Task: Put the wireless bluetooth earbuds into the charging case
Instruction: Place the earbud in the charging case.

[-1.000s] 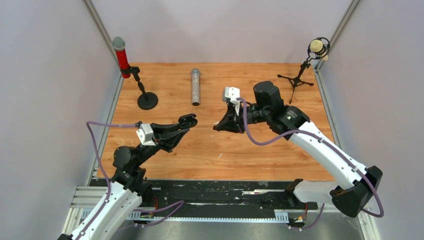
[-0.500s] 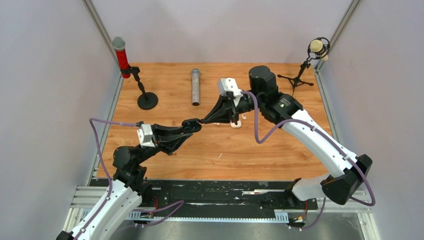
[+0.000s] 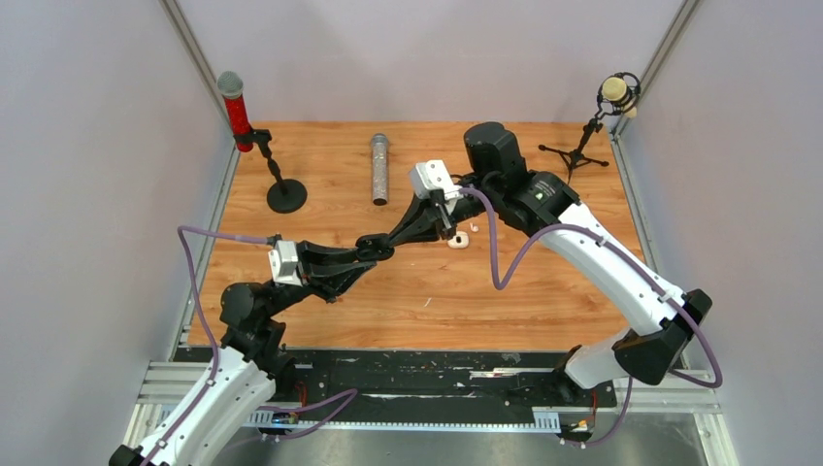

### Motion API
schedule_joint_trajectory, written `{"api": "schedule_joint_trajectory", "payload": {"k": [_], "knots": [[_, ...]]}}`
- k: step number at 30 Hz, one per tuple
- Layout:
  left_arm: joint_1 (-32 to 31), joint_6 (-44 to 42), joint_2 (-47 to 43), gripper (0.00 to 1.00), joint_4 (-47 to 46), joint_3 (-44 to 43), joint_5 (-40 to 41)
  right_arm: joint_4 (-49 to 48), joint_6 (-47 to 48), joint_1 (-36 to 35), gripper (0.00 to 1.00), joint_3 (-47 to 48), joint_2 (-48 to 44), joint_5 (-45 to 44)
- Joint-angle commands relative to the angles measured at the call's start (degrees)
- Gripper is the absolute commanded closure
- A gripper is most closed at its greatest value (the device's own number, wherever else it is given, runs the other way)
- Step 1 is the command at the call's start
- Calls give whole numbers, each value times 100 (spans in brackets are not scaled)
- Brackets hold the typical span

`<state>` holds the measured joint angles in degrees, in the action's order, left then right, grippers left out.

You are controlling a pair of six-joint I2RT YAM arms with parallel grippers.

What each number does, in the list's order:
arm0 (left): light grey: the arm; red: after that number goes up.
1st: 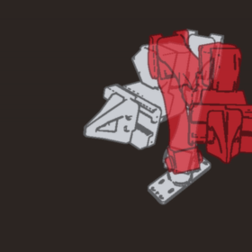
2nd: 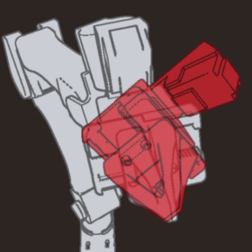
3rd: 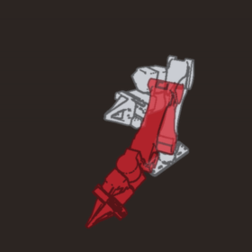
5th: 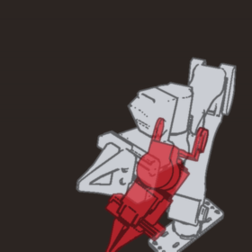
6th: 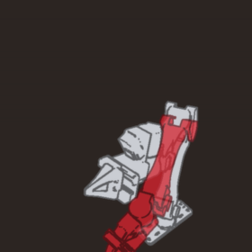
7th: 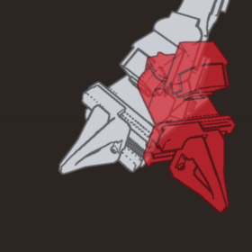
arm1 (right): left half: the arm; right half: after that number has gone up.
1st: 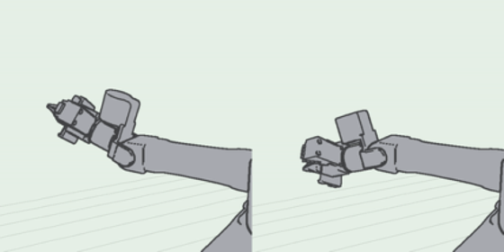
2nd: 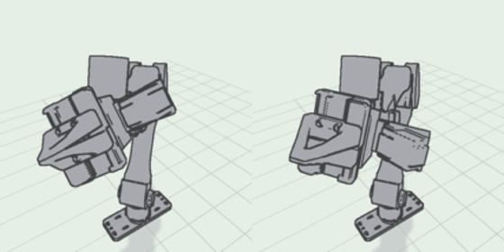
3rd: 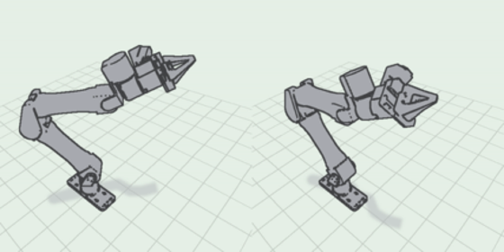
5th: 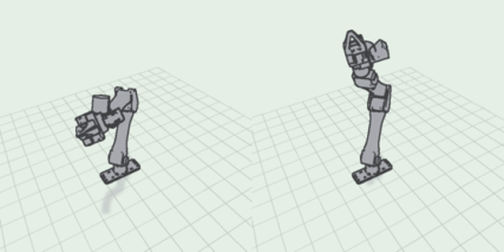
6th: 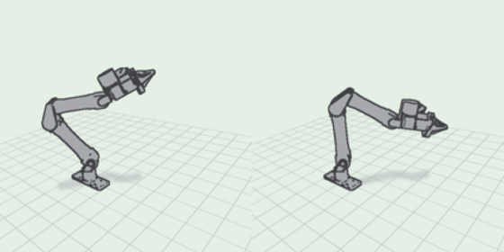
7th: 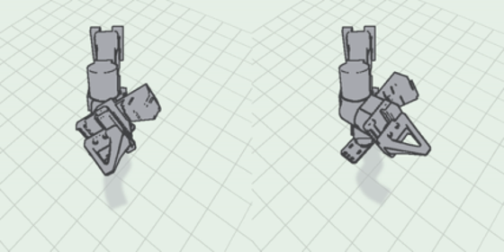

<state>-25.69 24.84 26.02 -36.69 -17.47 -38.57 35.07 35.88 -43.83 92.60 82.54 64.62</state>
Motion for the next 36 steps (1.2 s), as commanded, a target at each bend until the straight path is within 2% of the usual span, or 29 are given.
{"api": "schedule_joint_trajectory", "payload": {"k": [1,11,23,36], "knots": [[8,69,4,100,-264,16,-53,525,624,-160,100,410,226,47],[4,-18,-35,100,-247,15,-78,958,701,-161,100,572,480,-417],[3,-397,-122,100,-176,25,-89,1277,791,-215,100,854,737,-535],[4,-632,-184,100,-104,20,-64,2474,1293,-521,100,1655,1394,-1184]]}}
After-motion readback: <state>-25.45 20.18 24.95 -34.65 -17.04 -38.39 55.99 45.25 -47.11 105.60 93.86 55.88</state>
